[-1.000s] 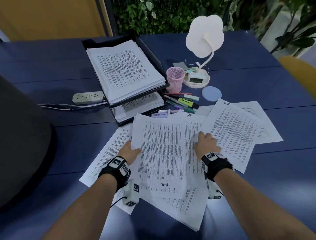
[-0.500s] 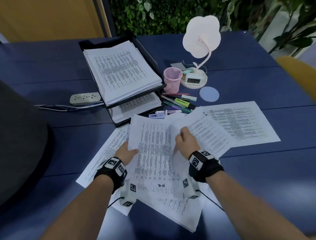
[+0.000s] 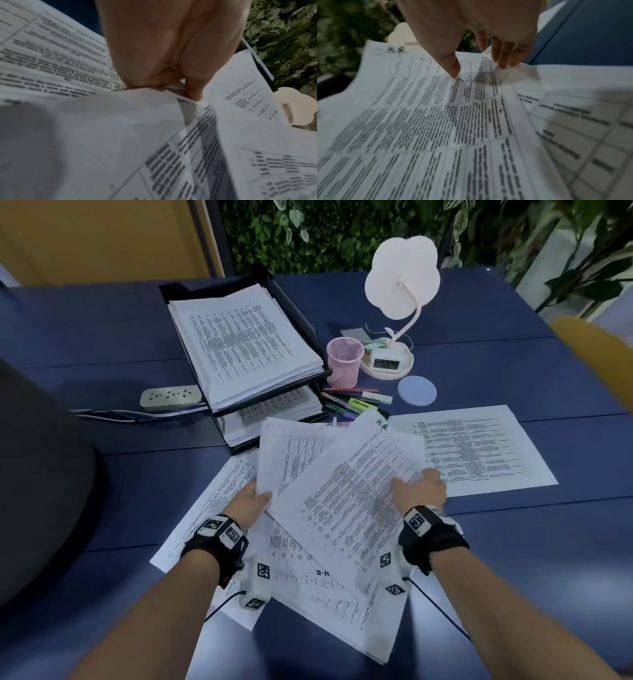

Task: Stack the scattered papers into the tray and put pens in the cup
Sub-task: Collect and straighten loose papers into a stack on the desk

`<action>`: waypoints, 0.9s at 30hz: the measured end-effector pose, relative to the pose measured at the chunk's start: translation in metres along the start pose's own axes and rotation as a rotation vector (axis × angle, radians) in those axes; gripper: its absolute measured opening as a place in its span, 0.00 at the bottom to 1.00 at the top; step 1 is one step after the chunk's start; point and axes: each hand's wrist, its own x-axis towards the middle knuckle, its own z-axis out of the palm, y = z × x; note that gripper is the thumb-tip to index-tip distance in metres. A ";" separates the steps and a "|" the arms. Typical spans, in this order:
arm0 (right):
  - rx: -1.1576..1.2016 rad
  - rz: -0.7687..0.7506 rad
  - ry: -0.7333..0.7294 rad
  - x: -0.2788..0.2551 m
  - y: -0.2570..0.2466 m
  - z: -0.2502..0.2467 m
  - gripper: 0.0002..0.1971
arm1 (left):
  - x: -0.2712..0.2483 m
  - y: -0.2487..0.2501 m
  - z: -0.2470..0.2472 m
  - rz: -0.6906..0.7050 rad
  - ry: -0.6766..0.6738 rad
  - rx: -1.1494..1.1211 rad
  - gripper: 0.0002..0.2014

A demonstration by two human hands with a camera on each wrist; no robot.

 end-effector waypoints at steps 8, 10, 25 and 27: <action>-0.001 0.192 -0.139 0.031 0.019 -0.009 0.38 | -0.004 0.020 0.014 0.000 -0.133 -0.087 0.14; -0.139 0.135 -0.202 0.032 0.021 -0.012 0.29 | -0.008 0.030 0.023 -0.040 -0.133 -0.093 0.22; -0.294 0.075 -0.191 0.035 0.040 -0.017 0.43 | 0.012 0.041 0.089 0.142 0.051 0.357 0.21; -0.230 0.106 -0.189 0.035 0.040 -0.020 0.42 | 0.013 0.042 0.095 0.172 0.067 0.420 0.26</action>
